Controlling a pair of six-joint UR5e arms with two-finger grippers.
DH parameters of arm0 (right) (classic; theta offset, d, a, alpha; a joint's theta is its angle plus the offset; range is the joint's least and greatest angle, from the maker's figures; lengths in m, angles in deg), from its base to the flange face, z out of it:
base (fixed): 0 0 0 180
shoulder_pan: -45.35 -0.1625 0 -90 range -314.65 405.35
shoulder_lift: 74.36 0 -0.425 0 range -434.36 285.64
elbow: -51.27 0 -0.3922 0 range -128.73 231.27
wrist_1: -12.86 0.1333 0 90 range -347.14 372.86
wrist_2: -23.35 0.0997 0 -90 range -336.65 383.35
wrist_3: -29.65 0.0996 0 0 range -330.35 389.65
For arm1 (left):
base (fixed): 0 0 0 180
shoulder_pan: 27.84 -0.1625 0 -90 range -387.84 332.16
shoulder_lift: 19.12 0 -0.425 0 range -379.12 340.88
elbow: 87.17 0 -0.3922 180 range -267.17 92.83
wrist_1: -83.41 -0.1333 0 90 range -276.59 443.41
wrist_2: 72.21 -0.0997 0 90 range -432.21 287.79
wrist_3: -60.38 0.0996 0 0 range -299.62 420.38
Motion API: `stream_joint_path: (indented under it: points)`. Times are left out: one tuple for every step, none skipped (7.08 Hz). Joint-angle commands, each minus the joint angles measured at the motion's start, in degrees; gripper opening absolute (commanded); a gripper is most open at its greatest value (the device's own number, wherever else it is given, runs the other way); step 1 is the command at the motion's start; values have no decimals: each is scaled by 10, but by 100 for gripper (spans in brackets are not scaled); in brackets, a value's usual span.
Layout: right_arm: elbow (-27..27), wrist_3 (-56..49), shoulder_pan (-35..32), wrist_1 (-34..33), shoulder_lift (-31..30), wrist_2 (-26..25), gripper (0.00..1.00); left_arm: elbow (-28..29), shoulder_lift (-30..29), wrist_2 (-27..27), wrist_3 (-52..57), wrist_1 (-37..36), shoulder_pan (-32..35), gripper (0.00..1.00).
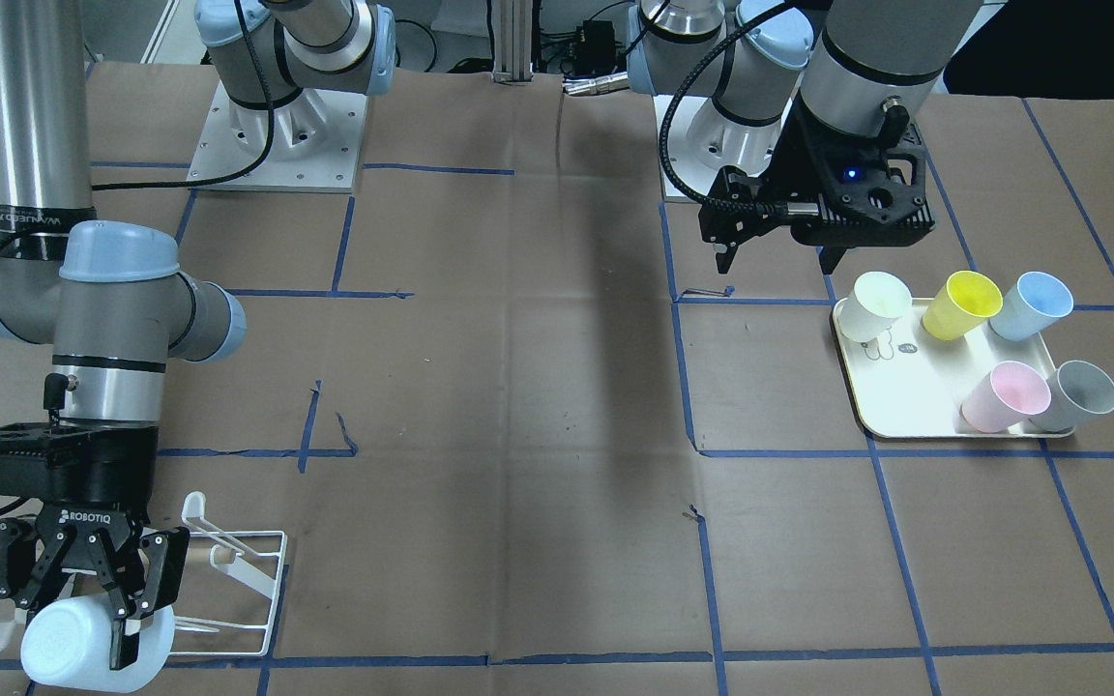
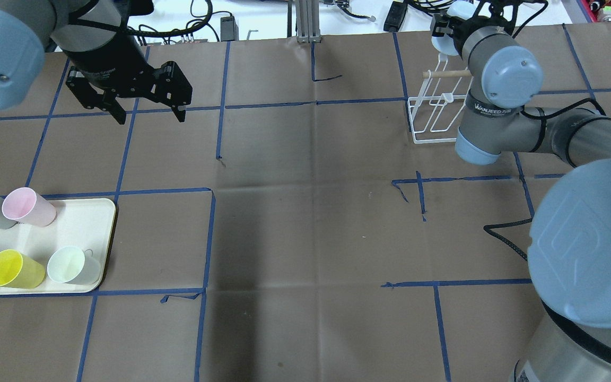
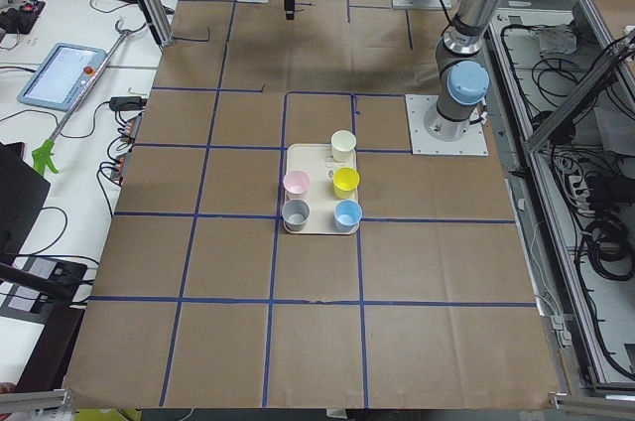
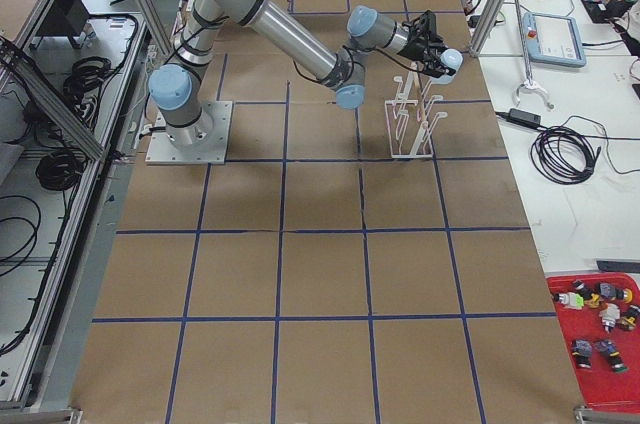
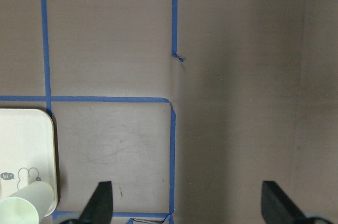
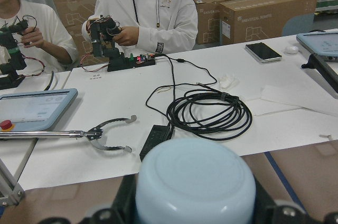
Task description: Transfer IKEA cup to right arm and place on rack
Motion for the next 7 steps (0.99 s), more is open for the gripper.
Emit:
stream_joint_path:
  points:
    - [5, -7, 0, -6, 9, -2, 26, -66, 41, 1, 27, -21, -8, 99]
    - [9, -8, -1, -6, 14, -3, 26, -102, 67, 0, 64, -37, -20, 99]
    - [13, -8, -2, -7, 17, -4, 26, -136, 106, -1, 84, -32, -56, 99]
    - [15, -8, -4, -6, 17, -4, 36, -177, 145, -4, 126, -32, -103, 99]
    - [14, -3, -5, -6, 19, 0, 78, -216, 178, -5, 170, -30, -153, 99]
    - [14, -1, -5, -6, 20, 3, 99, -253, 211, -34, 203, -31, -209, 98]
    - [14, 0, -5, -6, 19, 2, 100, -283, 229, -41, 253, -36, -259, 98]
